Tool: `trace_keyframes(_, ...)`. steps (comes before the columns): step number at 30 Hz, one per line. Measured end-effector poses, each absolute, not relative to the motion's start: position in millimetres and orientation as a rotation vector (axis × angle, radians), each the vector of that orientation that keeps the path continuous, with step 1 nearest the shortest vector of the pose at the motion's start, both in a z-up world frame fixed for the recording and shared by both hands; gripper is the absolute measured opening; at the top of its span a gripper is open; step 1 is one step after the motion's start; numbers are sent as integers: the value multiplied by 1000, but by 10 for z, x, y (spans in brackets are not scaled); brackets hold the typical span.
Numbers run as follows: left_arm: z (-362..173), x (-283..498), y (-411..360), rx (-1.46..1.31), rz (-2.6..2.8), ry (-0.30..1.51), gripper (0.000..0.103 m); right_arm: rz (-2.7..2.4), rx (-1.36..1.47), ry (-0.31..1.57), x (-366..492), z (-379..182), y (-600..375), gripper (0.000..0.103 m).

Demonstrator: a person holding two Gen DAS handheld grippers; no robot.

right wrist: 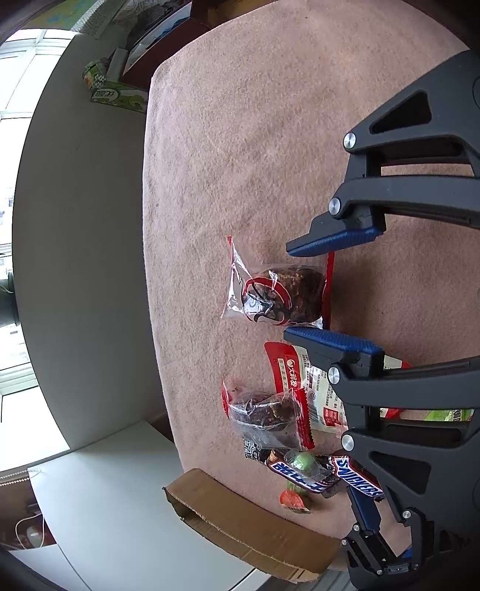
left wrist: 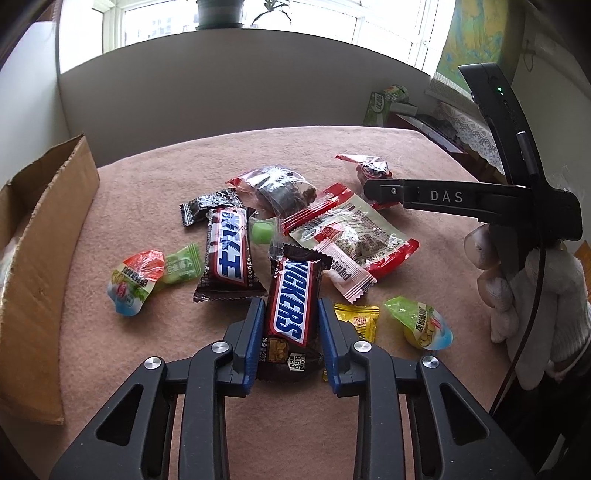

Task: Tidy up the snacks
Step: 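Grasp the Snickers bar with the left gripper while the right grasps the dark snack bag, then carry both snacks into the box and open both grippers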

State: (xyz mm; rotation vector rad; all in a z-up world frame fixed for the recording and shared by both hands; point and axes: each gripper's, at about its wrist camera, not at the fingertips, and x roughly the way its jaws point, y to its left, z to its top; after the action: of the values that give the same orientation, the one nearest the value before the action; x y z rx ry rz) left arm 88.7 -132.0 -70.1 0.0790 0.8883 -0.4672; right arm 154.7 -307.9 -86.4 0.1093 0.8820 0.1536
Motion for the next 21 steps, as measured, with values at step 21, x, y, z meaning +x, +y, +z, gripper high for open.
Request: trace_keyframes(21, -695, 867, -1263, 61, -476, 879, 27, 166, 107, 901, 1581, -917, -3044, 33)
